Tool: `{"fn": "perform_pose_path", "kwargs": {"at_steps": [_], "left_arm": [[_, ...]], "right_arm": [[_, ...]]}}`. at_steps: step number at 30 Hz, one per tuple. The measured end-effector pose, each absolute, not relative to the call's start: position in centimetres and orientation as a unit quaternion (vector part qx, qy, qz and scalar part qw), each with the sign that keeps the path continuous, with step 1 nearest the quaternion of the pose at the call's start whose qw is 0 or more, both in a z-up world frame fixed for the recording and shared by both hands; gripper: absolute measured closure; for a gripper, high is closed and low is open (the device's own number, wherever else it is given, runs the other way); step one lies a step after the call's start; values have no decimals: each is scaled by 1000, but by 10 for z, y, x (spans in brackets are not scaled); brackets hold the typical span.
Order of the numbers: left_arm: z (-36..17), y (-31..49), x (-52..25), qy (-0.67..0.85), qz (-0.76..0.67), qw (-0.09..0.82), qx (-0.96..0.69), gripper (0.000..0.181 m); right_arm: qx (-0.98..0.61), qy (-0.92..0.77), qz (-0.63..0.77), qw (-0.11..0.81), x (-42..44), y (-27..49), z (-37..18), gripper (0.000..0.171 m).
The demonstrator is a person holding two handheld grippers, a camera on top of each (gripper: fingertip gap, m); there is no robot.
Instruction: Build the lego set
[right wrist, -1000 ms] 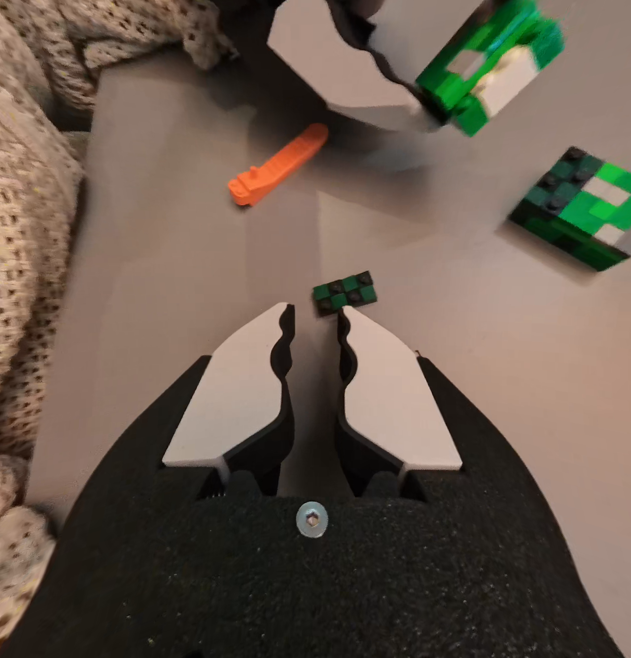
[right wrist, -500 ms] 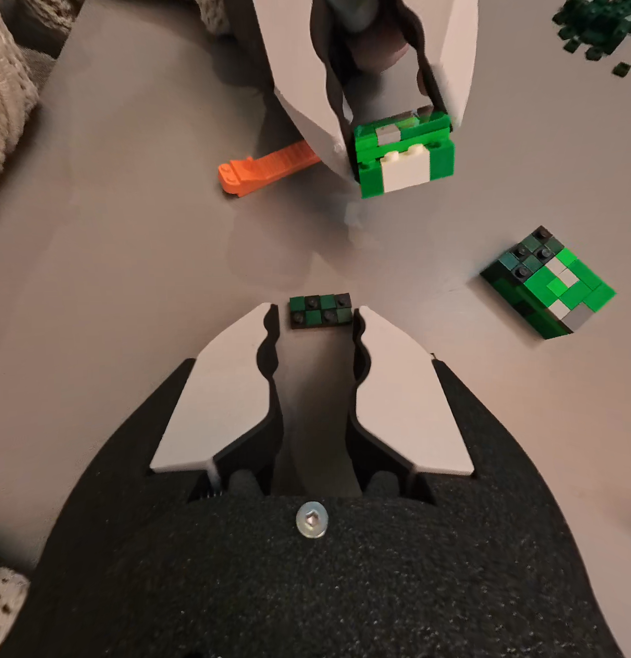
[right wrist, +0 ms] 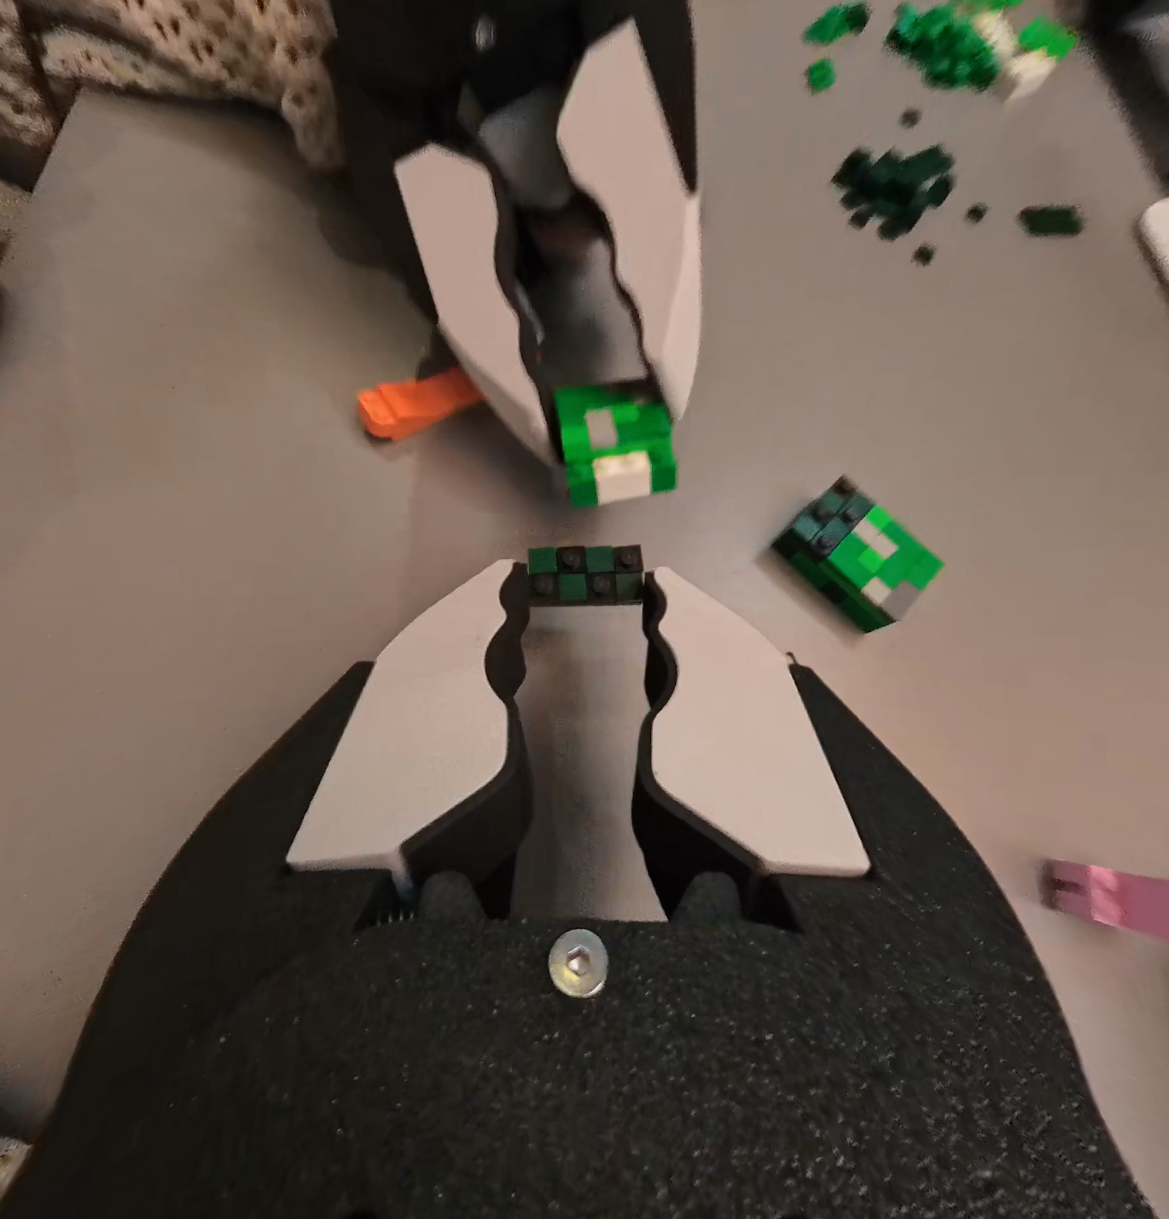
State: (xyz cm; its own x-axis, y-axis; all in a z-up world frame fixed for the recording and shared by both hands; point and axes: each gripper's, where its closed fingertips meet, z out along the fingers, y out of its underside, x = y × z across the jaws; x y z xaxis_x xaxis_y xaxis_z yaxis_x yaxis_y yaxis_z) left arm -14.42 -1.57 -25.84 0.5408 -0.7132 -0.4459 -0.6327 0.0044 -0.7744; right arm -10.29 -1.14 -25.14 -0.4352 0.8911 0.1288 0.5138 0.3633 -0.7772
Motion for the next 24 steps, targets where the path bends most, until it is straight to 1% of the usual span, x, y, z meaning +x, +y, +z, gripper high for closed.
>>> {"fn": "perform_pose_path", "kwargs": {"at_steps": [3, 9, 12, 24], "left_arm": [[-264, -24, -136, 481, -71, 492, -722, 145], [-279, -41, -128, 510, -95, 423, -743, 145], [-281, -49, -128, 514, -112, 398, -752, 145], [-282, -53, -128, 514, -116, 388, -756, 145]], "right_arm": [[-457, -770, 334, 296, -107, -16, -236, 139], [-463, -794, 318, 230, -107, -39, -253, 139], [-463, -801, 310, 218, -110, -45, -261, 139], [-496, -803, 271, 190, -112, -47, -269, 138]]}}
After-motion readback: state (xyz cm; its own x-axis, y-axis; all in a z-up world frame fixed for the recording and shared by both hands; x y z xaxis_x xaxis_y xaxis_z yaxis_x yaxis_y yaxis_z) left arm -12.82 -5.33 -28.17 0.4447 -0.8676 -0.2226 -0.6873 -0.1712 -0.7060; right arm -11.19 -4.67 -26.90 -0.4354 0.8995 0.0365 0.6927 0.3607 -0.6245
